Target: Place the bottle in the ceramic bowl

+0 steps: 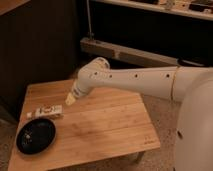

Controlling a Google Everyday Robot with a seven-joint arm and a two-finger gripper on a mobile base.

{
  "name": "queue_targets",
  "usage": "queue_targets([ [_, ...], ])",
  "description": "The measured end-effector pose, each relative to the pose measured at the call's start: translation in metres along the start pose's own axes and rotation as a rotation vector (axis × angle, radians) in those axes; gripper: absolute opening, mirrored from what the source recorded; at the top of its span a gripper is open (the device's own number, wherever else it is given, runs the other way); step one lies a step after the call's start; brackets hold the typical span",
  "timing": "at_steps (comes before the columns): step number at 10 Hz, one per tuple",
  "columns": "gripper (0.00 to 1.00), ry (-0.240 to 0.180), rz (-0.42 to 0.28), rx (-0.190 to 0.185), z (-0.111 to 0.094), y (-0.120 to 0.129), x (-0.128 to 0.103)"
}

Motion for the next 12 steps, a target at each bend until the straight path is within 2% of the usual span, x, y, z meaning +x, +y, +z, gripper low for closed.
queue_targets([
  [2,0.65,0.000,-0.003,-0.001,0.000,0.001,-0.001],
  [4,0.65,-0.014,-0.026,0.018,-0.001,0.000,-0.005],
  [5,0.65,-0.032,-0.063,0.026,-0.002,0.001,-0.011],
  [6,0.65,-0.071,-0.173,0.031,-0.002,0.001,-0.020],
  [8,0.65,-0.112,-0.281,0.024,-0.001,-0.001,-0.027],
  [9,0.65,-0.130,-0.329,-0.008,0.002,0.000,-0.031],
  [11,0.65,-0.146,-0.461,-0.122,0.011,-0.007,-0.042],
  [12,0.65,-0.133,-0.518,-0.139,0.013,-0.003,-0.051],
])
